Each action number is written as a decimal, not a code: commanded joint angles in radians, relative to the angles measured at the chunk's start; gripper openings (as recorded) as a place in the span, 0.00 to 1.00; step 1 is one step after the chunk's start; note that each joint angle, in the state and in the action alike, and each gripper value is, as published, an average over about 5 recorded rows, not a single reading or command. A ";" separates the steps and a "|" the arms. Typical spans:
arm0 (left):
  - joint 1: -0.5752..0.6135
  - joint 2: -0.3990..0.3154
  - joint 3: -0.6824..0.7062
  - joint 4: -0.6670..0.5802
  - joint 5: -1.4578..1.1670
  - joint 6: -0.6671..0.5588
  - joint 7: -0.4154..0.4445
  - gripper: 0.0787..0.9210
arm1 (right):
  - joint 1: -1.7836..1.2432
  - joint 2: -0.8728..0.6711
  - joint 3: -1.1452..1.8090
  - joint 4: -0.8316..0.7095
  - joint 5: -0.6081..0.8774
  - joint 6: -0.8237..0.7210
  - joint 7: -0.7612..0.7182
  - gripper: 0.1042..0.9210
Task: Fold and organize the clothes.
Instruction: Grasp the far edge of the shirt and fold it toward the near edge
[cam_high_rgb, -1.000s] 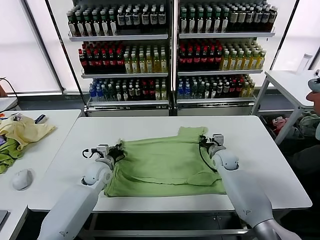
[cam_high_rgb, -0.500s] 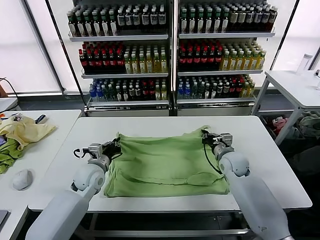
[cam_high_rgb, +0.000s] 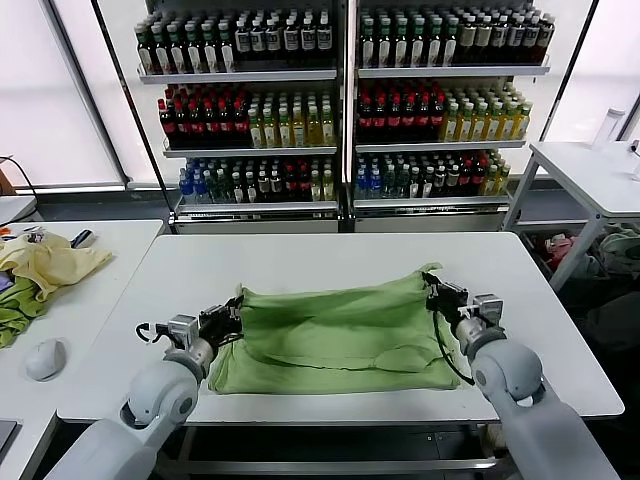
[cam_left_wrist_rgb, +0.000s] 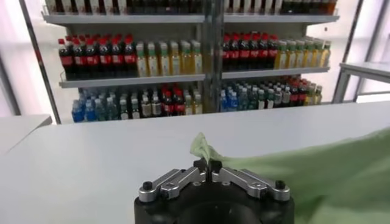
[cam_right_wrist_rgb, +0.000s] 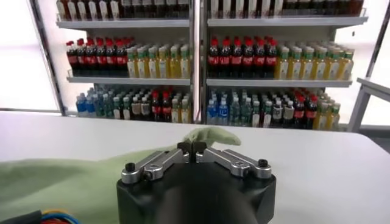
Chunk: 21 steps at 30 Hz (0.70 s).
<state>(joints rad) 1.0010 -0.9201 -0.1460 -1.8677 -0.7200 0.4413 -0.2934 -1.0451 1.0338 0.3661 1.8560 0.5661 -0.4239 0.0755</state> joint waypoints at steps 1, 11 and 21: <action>0.141 0.035 -0.008 -0.080 0.077 0.043 0.011 0.02 | -0.254 -0.011 0.103 0.146 -0.045 0.009 -0.004 0.03; 0.131 0.003 0.024 -0.021 0.215 0.050 0.045 0.04 | -0.219 0.036 0.054 0.035 -0.118 -0.015 0.027 0.03; 0.155 -0.038 0.015 -0.026 0.326 0.018 0.019 0.36 | -0.194 0.042 0.045 0.019 -0.153 -0.013 0.026 0.32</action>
<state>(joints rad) 1.1254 -0.9361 -0.1292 -1.8926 -0.5126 0.4724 -0.2664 -1.2185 1.0699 0.4073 1.8857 0.4454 -0.4326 0.0986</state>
